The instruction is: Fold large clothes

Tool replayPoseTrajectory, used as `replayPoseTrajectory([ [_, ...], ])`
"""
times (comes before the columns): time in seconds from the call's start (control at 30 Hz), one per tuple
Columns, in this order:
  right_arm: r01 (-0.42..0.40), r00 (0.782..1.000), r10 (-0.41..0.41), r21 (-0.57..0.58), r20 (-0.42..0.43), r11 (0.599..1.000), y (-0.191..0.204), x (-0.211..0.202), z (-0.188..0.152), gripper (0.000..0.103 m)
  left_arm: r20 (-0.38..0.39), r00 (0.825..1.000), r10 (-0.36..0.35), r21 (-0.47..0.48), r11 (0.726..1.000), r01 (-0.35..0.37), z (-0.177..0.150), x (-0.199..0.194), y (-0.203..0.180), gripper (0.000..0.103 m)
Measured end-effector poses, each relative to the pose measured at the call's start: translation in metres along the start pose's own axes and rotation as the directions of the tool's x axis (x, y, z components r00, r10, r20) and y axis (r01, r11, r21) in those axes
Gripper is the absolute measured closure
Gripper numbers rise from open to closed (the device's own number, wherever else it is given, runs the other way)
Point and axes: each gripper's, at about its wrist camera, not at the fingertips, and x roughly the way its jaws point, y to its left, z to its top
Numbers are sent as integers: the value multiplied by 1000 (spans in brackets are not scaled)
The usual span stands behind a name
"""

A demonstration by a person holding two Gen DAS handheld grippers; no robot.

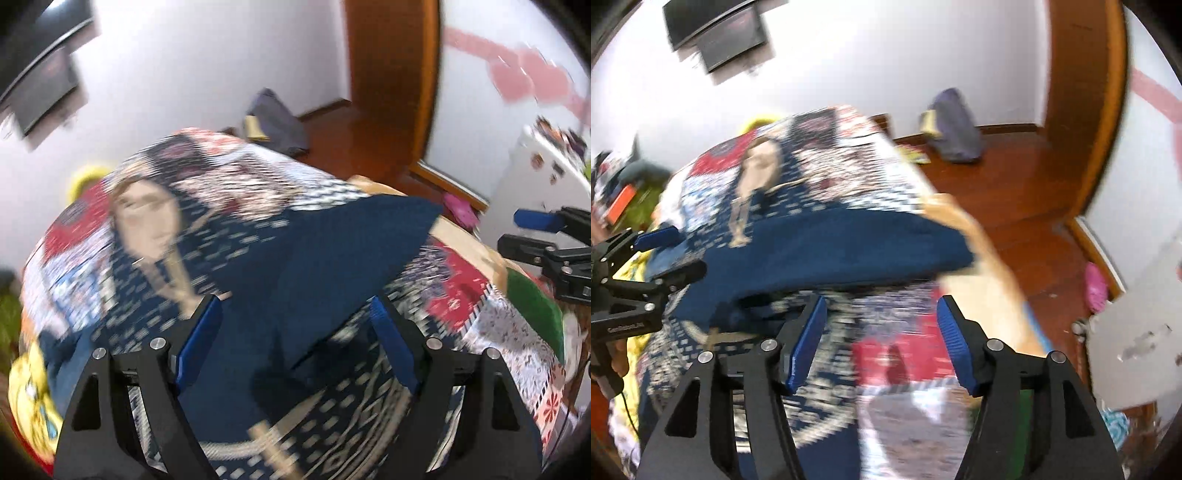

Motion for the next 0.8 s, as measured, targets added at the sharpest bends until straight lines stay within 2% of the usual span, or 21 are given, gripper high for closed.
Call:
replayPoseTrajectory([
  [0.1, 32, 999, -31, 53, -14, 998, -25, 5, -8, 43, -53, 998, -30, 76, 997, 34, 18, 39, -36, 21],
  [0.17, 26, 999, -23, 98, -35, 995, -39, 12, -14, 43, -93, 995, -38, 110, 993, 48, 26, 62, -56, 21],
  [0.27, 12, 998, -1, 159, -69, 987, -52, 23, -24, 43, -143, 990, -15, 185, 982, 42, 36, 101, -85, 21],
  [0.33, 5, 996, 11, 185, -84, 983, -58, 27, -31, 43, -153, 988, 26, 237, 971, 11, 39, 123, -99, 21],
  [0.4, -1, 996, 18, 194, -88, 981, -65, 27, -37, 43, -101, 994, 51, 251, 968, -24, 43, 129, -106, 22],
  [0.47, 4, 995, 15, 198, -94, 980, -65, 29, -40, 43, -59, 996, 73, 219, 974, -58, 50, 134, -108, 37],
  [0.53, 3, 996, 14, 196, -87, 981, -64, 28, -41, 43, -71, 996, 55, 185, 982, -41, 55, 139, -106, 69],
  [0.57, 6, 996, 11, 194, -85, 981, -63, 28, -40, 43, -77, 996, 51, 171, 985, -38, 57, 141, -105, 80],
  [0.6, 10, 996, 7, 190, -85, 982, -61, 27, -39, 43, -80, 995, 54, 163, 986, -41, 59, 143, -105, 94],
  [0.73, 15, 997, -4, 148, -73, 989, -52, 22, -35, 43, -26, 998, 53, 53, 997, -52, 65, 117, -78, 98],
  [0.8, 14, 998, -5, 124, -68, 992, -47, 19, -34, 43, 50, 998, 23, -75, 997, -19, 67, 80, -43, 98],
])
